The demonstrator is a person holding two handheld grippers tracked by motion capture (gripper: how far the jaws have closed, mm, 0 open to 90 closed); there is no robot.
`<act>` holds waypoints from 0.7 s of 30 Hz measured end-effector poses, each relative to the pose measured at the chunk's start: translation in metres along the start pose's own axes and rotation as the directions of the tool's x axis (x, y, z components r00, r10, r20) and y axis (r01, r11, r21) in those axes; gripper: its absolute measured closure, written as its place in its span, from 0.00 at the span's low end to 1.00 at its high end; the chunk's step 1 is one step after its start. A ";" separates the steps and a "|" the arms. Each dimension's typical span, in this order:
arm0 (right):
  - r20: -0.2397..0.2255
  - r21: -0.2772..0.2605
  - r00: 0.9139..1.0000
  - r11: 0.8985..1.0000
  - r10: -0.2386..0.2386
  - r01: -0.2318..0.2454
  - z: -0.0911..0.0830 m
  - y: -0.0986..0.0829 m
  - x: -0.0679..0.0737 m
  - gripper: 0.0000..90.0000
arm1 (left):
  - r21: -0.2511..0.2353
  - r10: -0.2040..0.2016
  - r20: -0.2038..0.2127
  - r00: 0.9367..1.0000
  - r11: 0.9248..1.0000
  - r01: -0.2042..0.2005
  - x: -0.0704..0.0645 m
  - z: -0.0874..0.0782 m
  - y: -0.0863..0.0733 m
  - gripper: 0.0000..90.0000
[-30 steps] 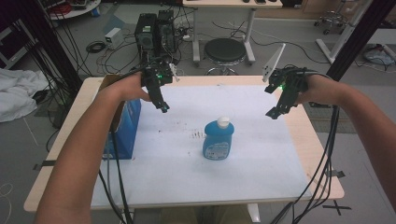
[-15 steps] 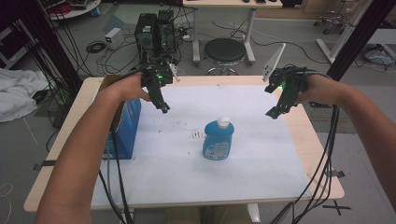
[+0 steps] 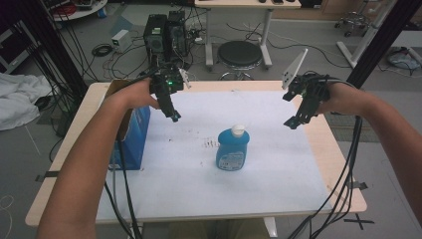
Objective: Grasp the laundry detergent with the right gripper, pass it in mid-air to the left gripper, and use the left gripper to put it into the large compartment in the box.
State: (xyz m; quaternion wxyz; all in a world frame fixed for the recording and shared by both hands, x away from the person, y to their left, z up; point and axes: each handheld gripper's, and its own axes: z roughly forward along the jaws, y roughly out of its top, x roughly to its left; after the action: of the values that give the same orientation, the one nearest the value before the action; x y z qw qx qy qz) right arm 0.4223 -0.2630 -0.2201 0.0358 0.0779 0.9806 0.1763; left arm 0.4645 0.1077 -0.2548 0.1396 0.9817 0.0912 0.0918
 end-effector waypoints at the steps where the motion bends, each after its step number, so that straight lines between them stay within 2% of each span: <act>1: -0.005 -0.006 1.000 1.000 -0.001 0.001 0.002 -0.001 0.002 0.03 | 0.001 0.004 -0.001 1.000 1.000 -0.004 -0.001 0.000 0.000 0.03; 7: -0.015 -0.025 1.000 1.000 0.001 -0.001 0.009 -0.005 0.006 0.03 | -0.005 0.020 0.005 1.000 1.000 -0.020 -0.002 -0.001 0.002 0.03; 13: -0.037 -0.094 0.999 0.996 -0.001 -0.002 0.020 -0.012 0.014 0.03 | -0.010 0.032 0.011 0.999 0.999 -0.031 -0.006 0.000 0.004 0.03; 21: -0.058 -0.182 0.998 0.983 -0.002 -0.009 0.035 -0.022 0.022 0.03 | -0.003 0.050 0.016 0.999 0.999 -0.050 -0.007 0.002 0.007 0.03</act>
State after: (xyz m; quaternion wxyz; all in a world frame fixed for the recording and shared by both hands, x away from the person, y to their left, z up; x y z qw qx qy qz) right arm 0.4004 -0.2675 -0.2609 0.0142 0.0708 0.9609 0.2674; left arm 0.4594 0.0986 -0.2560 0.1393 0.9842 0.0655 0.0872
